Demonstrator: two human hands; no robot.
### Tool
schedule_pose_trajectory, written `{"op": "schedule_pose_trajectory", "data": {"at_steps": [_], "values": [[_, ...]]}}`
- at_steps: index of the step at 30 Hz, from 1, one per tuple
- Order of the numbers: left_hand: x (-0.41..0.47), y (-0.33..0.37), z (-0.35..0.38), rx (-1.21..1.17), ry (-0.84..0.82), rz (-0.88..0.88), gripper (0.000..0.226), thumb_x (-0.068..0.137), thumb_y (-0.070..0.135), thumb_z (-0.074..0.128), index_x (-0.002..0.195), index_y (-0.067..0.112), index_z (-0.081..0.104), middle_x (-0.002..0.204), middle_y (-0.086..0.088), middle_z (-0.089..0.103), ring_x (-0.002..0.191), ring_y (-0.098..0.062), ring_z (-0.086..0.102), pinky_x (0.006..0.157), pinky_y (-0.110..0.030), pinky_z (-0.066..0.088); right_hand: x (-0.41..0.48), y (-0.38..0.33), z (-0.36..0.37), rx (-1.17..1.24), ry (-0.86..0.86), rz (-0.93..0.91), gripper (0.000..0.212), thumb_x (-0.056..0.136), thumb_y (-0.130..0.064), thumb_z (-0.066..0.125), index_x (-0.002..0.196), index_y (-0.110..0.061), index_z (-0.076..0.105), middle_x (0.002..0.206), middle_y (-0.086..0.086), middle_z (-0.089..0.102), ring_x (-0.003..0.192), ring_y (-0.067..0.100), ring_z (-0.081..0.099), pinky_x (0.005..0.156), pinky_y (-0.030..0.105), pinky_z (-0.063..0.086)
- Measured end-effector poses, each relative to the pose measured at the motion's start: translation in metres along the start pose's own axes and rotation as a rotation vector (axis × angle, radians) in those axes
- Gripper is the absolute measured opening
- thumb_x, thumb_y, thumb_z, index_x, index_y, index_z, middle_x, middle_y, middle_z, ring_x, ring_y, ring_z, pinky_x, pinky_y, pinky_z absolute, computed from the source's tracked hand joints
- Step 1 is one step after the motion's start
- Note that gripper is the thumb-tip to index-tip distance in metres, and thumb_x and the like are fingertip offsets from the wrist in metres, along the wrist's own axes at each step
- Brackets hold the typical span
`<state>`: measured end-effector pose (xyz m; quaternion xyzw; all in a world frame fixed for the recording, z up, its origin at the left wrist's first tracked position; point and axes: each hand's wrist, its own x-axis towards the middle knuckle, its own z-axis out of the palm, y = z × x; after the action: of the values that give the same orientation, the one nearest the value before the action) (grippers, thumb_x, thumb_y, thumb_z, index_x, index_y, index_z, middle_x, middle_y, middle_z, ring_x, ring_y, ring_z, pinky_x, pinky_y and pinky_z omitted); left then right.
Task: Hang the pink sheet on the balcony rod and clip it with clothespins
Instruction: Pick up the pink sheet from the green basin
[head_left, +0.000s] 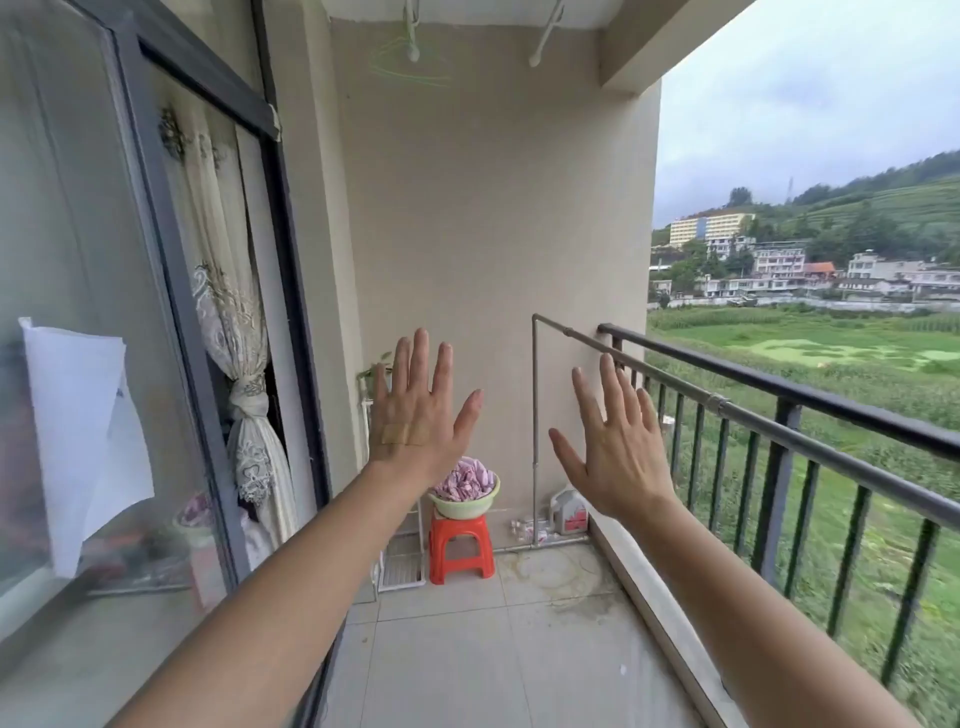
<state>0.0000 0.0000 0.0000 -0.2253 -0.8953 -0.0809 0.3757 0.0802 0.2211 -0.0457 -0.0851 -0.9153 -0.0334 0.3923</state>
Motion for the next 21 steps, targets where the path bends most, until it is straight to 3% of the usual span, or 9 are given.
{"op": "schedule_pose_trajectory", "data": {"at_steps": [5,11,15,21], "values": [[0.01,-0.034,0.096,-0.027,-0.074,-0.082,0.077,0.096,0.062,0.009,0.157,0.016,0.014,0.165,-0.012,0.0,0.152,-0.027,0.001,0.12,-0.051,0.011,0.022,-0.014,0.099,0.005,-0.08,0.002,0.078,0.098,-0.064,0.023,0.16,-0.02,0.009,0.166,0.017,0.003,0.152,0.034,0.016,0.121,0.051,0.018],[0.061,-0.104,0.21,-0.045,-0.16,-0.114,0.084,0.092,0.066,-0.003,0.157,0.016,0.014,0.165,-0.01,0.003,0.151,-0.026,0.005,0.121,-0.048,0.013,0.078,-0.026,0.22,-0.015,-0.227,0.018,0.078,0.098,-0.066,0.019,0.16,-0.023,0.001,0.166,0.013,-0.004,0.153,0.031,0.011,0.123,0.049,0.014],[0.106,-0.148,0.274,-0.065,-0.193,-0.147,0.083,0.093,0.066,0.0,0.156,0.015,0.022,0.164,-0.011,0.012,0.15,-0.027,0.013,0.119,-0.049,0.019,0.133,-0.024,0.282,-0.022,-0.253,0.085,0.078,0.097,-0.065,0.027,0.16,-0.022,0.009,0.166,0.014,0.005,0.151,0.032,0.019,0.121,0.049,0.02],[0.163,-0.191,0.377,-0.057,-0.302,-0.176,0.081,0.093,0.066,-0.001,0.157,0.018,0.013,0.165,-0.008,0.003,0.151,-0.026,0.01,0.12,-0.048,0.015,0.209,-0.027,0.377,-0.036,-0.31,0.092,0.079,0.097,-0.065,0.024,0.16,-0.021,0.005,0.166,0.014,0.002,0.152,0.031,0.016,0.121,0.047,0.02]]}}
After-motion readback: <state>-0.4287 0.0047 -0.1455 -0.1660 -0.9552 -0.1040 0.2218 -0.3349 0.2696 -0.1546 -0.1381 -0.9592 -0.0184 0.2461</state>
